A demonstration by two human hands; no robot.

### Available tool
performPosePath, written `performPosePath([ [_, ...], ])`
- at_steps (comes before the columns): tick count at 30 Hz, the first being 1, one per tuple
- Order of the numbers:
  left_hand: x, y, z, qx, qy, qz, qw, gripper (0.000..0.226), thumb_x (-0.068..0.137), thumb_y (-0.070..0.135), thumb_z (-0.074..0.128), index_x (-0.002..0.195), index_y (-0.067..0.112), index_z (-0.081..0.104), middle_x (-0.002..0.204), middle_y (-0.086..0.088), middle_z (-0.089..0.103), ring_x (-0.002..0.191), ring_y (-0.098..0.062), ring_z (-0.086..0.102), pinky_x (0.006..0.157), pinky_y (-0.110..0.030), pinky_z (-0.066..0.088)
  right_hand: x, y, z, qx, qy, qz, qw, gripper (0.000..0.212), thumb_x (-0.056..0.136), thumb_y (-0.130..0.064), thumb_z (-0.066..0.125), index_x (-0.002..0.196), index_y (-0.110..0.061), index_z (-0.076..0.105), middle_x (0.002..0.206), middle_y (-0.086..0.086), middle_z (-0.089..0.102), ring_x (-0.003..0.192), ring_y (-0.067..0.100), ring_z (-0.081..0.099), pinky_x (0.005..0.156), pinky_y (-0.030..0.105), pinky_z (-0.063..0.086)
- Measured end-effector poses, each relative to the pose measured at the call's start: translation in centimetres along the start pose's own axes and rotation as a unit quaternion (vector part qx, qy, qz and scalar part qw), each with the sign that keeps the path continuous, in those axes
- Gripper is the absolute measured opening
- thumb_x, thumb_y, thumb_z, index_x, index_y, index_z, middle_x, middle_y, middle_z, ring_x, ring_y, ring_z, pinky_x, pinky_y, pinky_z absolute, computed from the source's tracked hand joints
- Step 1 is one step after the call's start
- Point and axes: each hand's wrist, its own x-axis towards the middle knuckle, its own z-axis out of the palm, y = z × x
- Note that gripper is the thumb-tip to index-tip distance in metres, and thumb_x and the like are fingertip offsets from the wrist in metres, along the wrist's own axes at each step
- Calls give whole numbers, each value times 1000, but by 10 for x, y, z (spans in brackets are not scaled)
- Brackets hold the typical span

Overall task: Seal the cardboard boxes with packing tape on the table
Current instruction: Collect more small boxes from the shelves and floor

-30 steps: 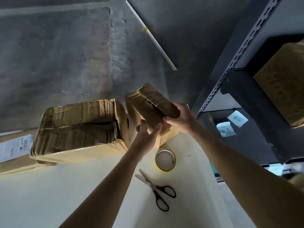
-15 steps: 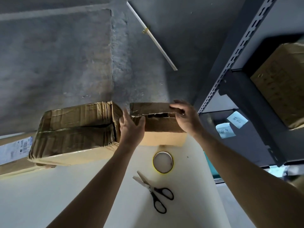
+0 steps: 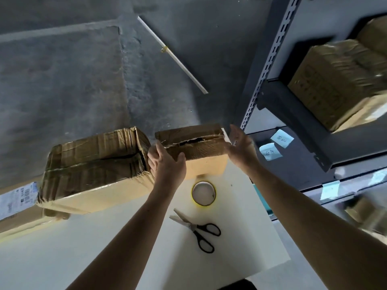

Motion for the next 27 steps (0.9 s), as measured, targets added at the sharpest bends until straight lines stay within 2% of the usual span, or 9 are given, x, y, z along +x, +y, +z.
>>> performPosePath([
  [5,-21,-1,0,-64,17,109,992,52,96,27,57,144,20,38,148,-10,32,137,-29,33,110,-44,35,-43,10,-13,9,46,29,999,35,92,-23,56,127,-27,55,129,-2,63,113,18,63,76,24,50],
  [8,-36,-2,4,-64,13,156,986,42,97,24,57,137,15,49,138,-6,47,125,-19,47,96,-29,39,-68,19,-21,23,49,42,998,32,93,-23,54,125,-24,57,124,1,66,115,20,63,91,33,53],
  [10,-48,-2,9,-70,-3,161,984,37,98,25,56,133,15,53,134,-2,53,118,-13,51,88,-24,38,-89,22,-32,34,54,42,997,31,96,-23,54,127,-19,60,127,2,67,118,18,63,94,27,50],
  [13,-71,1,22,-66,-24,183,981,29,99,25,53,125,15,59,124,2,61,109,-10,57,77,-17,41,-118,31,-49,41,76,33,996,22,99,-24,54,114,-15,68,117,3,71,102,13,67,83,17,44],
  [16,-104,7,43,-56,-29,196,978,21,100,25,51,113,15,65,113,6,65,97,-7,58,68,-8,39,-149,53,-72,50,93,38,994,20,98,-25,54,98,-14,71,102,2,74,87,11,64,72,20,43],
  [20,-158,14,82,-37,-37,199,979,21,99,23,54,107,10,68,101,-1,69,90,-13,61,71,-20,41,-192,95,-112,68,110,43,991,27,99,-20,50,82,-11,69,81,-2,72,76,16,68,66,26,47],
  [22,-186,15,104,-41,-47,196,979,19,98,18,56,103,5,68,93,-5,69,87,-17,61,71,-15,38,-214,116,-133,78,113,44,990,29,100,-19,50,75,-18,65,77,-2,71,75,18,70,68,30,53],
  [24,-219,17,131,-38,-62,192,979,14,97,14,57,99,6,68,91,-7,70,87,-23,64,71,-17,39,-241,144,-158,99,123,53,986,31,98,-25,49,69,-23,59,77,3,73,75,23,70,72,41,58],
  [27,-265,23,169,-27,-101,176,979,14,97,19,58,99,10,68,96,-11,72,90,-26,66,74,-26,43,-278,188,-191,136,132,81,978,36,93,-38,47,70,-13,59,73,8,71,71,30,68,71,49,56],
])
